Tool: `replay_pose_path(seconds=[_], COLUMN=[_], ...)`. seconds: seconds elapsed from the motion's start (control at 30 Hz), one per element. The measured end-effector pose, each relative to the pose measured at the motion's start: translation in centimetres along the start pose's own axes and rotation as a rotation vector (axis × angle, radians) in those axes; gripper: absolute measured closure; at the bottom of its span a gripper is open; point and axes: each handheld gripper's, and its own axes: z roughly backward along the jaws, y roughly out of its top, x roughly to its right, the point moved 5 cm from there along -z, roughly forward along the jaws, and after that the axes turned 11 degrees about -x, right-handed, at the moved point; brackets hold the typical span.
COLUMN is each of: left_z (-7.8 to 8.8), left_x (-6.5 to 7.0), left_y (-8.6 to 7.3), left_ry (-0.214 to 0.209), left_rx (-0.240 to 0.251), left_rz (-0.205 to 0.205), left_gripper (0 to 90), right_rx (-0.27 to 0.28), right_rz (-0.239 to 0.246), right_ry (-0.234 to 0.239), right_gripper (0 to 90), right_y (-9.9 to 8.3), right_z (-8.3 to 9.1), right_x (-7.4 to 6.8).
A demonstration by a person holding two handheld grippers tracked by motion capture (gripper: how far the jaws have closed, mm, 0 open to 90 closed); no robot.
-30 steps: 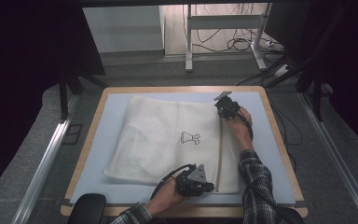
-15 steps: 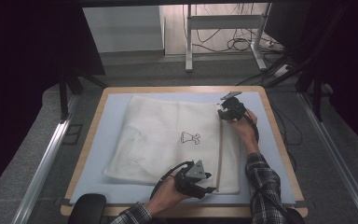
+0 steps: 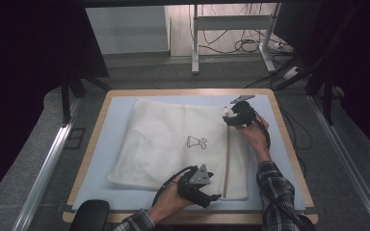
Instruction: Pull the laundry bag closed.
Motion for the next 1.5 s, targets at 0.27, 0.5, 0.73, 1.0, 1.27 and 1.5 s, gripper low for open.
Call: replay_pose_path(seconds=[0.27, 0.5, 0.73, 1.0, 1.27, 1.5], left_z=[0.9, 1.1, 1.7, 1.9, 2.4, 3.0], left_x=[-0.2, -0.3, -0.7, -1.1, -1.8, -2.3], left_y=[-0.4, -0.9, -1.4, -2.2, -2.8, -3.1], left_ry=[-0.017, -0.011, -0.038, -0.009, 0.023, 0.037], left_rx=[-0.005, -0.05, -0.058, -0.098, -0.117, -0.105], left_rz=[0.003, -0.003, -0.006, -0.004, -0.008, 0.006], left_gripper=[16.5, 11.9, 10.4, 8.3, 6.1, 5.3], right_rx=[0.01, 0.036, 0.058, 0.055, 0.049, 0.041], right_rz=[-0.018, -0.029, -0.036, -0.03, -0.006, 0.009], right_ry=[0.026, 0.068, 0.106, 0.134, 0.164, 0.178], right_gripper=[20.2, 11.5, 7.7, 6.5, 4.3, 0.7], right_y=[-0.4, -0.7, -0.8, -1.3, -1.7, -2.2], right_z=[1.0, 1.9, 3.2, 3.8, 4.3, 4.6], right_x=[-0.2, -0.5, -1.6, -2.5, -3.7, -4.8])
